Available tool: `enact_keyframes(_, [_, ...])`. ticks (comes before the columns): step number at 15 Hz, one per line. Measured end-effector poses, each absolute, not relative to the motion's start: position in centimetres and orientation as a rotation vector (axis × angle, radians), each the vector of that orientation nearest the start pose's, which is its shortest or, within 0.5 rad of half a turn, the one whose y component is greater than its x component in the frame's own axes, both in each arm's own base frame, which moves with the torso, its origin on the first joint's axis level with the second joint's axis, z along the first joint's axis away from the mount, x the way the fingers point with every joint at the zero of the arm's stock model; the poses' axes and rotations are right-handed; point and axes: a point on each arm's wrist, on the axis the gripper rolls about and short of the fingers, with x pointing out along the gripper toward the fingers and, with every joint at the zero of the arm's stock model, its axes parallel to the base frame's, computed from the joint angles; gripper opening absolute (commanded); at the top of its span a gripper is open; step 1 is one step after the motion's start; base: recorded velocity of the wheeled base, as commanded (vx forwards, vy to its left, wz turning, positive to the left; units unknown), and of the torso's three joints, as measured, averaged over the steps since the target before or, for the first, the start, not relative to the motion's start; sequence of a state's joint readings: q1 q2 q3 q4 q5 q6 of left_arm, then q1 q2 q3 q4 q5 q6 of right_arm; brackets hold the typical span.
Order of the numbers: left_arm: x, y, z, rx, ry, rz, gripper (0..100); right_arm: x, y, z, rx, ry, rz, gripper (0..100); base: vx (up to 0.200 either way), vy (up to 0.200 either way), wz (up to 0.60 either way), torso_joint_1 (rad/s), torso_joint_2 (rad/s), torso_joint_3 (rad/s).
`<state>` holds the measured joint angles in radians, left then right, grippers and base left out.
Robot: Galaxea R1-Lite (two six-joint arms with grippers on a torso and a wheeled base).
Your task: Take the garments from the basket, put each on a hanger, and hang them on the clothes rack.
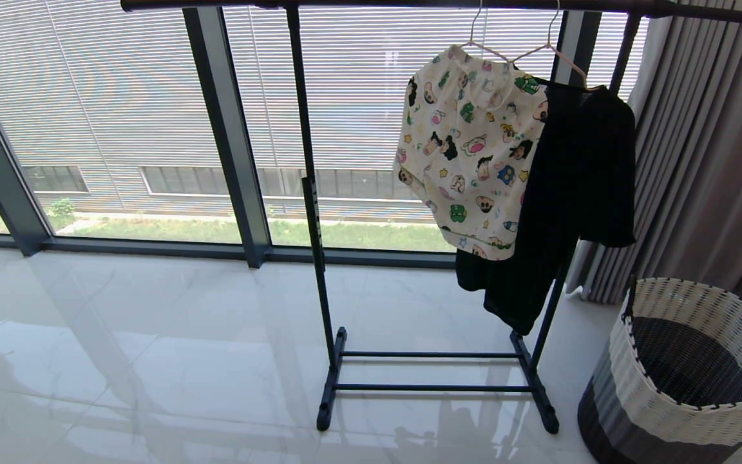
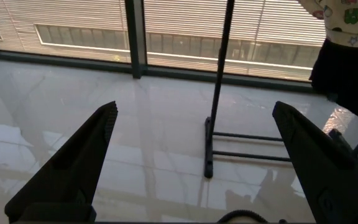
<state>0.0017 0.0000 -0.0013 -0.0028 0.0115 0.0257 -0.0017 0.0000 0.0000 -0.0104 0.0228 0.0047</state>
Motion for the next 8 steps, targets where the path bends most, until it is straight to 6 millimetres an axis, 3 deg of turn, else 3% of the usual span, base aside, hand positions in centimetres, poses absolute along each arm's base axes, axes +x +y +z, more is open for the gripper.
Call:
enact_keyframes(2, [-2.30,-0.21,7.60,0.085,-0.007,-0.092,100,-2.28,0.06,7.65,0.005,-0.010,0.021,100,0.000,0.000,0.00,0.000,0.00,0.000])
enact_keyframes(8, [-2.30,-0.05,7.06,0.096,0.048,-0.024,100,-2.28,0.05,7.65,0.005,-0.010,0.021,100,0.000,0.000,0.00,0.000,0.00,0.000])
